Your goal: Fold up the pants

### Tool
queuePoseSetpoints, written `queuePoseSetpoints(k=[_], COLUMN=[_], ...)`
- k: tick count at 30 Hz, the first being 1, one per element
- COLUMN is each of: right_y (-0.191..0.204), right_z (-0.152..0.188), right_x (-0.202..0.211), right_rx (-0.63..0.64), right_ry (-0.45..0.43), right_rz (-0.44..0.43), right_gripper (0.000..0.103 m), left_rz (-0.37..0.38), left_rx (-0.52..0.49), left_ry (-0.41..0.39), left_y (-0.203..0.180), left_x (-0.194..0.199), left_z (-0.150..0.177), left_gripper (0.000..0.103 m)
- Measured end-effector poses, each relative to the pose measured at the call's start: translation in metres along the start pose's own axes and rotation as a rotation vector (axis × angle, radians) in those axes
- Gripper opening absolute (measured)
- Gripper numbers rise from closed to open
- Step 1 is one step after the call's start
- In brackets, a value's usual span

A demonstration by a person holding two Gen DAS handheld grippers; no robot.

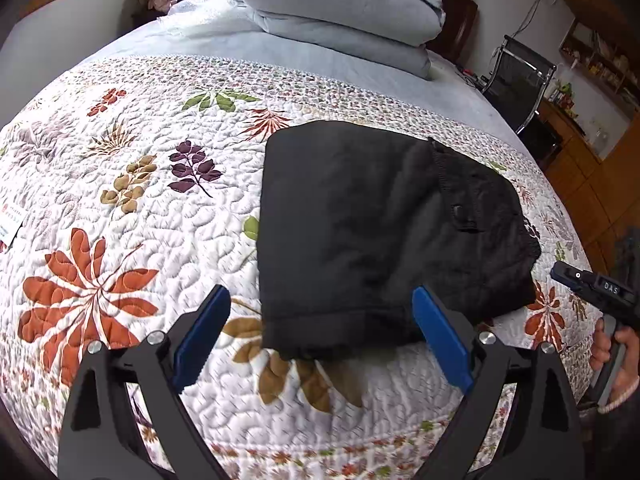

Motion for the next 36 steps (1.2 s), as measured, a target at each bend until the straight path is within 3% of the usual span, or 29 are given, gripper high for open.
queuePoseSetpoints(k=[3, 9, 16, 36], right_y=[0.015, 0.035, 0.056, 0.106], right_z=[0.004, 0.010, 0.023, 0.047], right_x=[0.018, 0.045, 0.072, 0.103], right_rx=[0.052, 0.075, 0.102, 0.193], right_ry=[-0.050, -0.110, -0.155, -0.197], right_rz=[0.064, 0.088, 0.082, 0.078], right_gripper=[0.050, 0.071, 0.075, 0.075], left_rz=[-0.014, -0.030, -0.077, -0.037], left_rx=[-0.027, -0.057, -0.113, -0.161], left_ry=[-0.013, -0.028, -0.051, -0.100], left_y=[-0.009, -0.019, -0.023, -0.058], left_x=[0.008, 0.027, 0.043, 0.078], left_z=[0.004, 0.009, 0.007, 0.009], left_gripper=[0.093, 0.095, 0.096, 0.096])
Point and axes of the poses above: each gripper's, at about its wrist camera, not at the fingertips, and x roughly against the way its jaws point, y to its left, z to its underside, the point moved 7 cm from there along -x, roughly the way its jaws point, and after that the axes turned 7 degrees about z, right-handed, at the moved point
